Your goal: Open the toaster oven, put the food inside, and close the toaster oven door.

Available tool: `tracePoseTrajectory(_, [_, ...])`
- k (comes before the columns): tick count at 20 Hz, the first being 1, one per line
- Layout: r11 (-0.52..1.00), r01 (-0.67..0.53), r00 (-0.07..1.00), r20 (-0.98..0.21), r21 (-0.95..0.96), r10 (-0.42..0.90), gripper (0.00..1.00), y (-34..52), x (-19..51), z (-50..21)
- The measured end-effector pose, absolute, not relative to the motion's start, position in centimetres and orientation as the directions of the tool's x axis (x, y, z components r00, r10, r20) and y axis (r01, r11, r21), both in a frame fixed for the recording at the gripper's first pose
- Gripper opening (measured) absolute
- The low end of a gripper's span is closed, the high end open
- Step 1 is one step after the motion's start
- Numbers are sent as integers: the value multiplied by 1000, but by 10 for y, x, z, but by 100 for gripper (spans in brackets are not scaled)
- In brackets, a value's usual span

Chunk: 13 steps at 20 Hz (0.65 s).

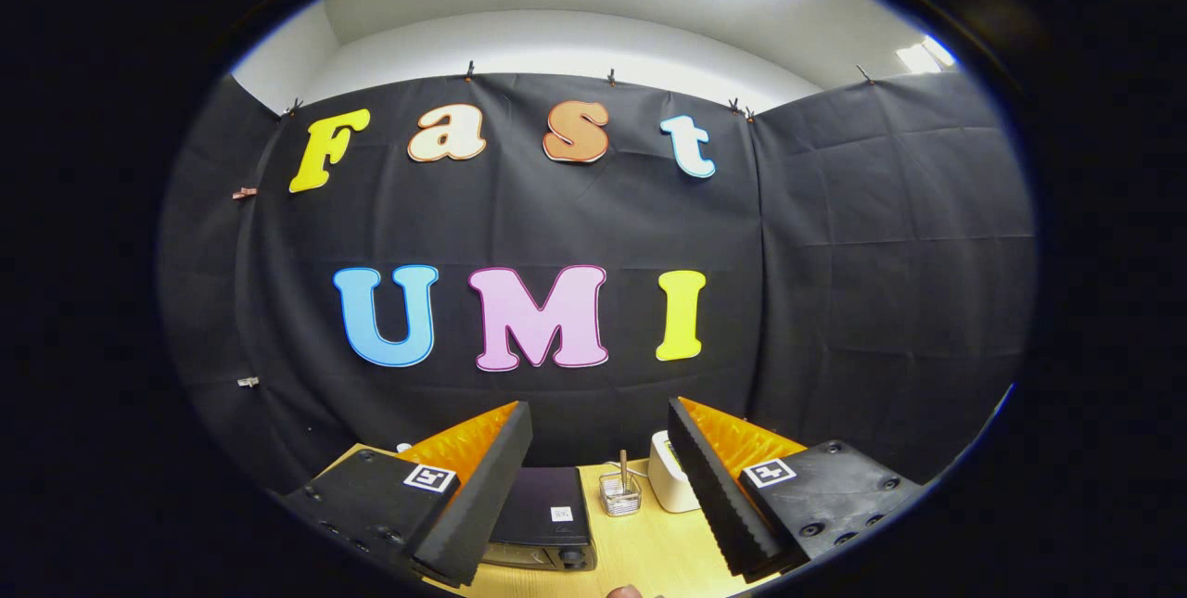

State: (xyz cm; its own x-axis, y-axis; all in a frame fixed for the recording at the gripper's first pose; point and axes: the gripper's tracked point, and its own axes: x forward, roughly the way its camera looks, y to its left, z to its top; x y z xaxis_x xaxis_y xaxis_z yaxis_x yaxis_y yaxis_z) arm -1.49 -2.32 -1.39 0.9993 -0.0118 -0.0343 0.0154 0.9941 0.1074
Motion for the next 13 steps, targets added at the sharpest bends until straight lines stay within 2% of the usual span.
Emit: tracePoseTrajectory(13, [995,19,999,-29,95,-17,96,-28,-16,-6])
